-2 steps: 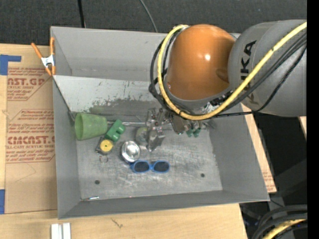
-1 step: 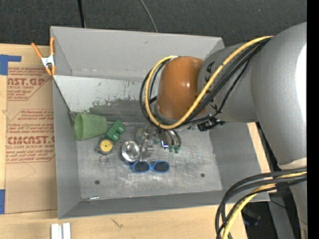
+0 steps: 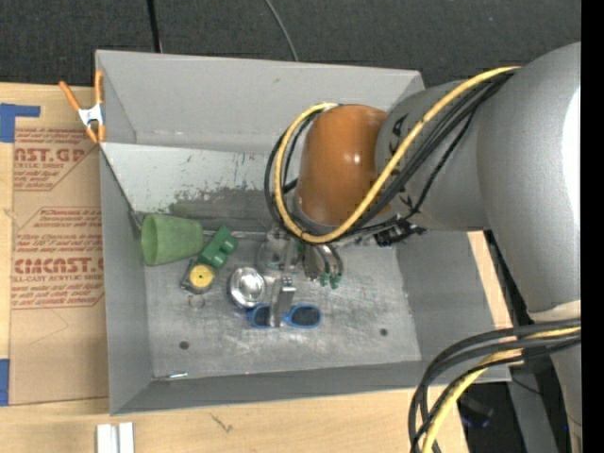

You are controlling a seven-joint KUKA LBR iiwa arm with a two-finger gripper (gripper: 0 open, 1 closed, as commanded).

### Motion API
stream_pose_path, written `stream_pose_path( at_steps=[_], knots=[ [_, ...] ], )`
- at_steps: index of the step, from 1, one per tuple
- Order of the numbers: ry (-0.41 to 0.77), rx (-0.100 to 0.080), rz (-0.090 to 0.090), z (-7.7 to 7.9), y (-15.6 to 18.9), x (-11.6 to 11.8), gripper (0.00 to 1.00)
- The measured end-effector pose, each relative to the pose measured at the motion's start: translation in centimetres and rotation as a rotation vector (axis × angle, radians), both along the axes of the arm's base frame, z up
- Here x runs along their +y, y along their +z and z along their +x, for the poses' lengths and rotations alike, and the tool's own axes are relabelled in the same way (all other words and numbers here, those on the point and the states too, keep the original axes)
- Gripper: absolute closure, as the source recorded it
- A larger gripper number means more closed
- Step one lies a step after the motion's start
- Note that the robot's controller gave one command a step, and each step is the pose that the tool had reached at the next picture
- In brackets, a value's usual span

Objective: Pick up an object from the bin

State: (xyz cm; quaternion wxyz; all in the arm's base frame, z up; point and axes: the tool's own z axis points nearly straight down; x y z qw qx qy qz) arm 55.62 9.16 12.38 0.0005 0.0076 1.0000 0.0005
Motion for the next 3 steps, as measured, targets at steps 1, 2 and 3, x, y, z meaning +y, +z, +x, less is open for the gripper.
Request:
stream_pose_path(
  at_steps=[1,2,3],
  knots=[
    [0.22,-0.013,-0.001,-1.3,-5.1,1.4,0.0],
    [0.22,-0.012,0.001,-1.3,-5.1,1.6,1.0],
    [0.442,-0.01,-0.003,-1.2,11.1,-2.6,1.0]
  ],
)
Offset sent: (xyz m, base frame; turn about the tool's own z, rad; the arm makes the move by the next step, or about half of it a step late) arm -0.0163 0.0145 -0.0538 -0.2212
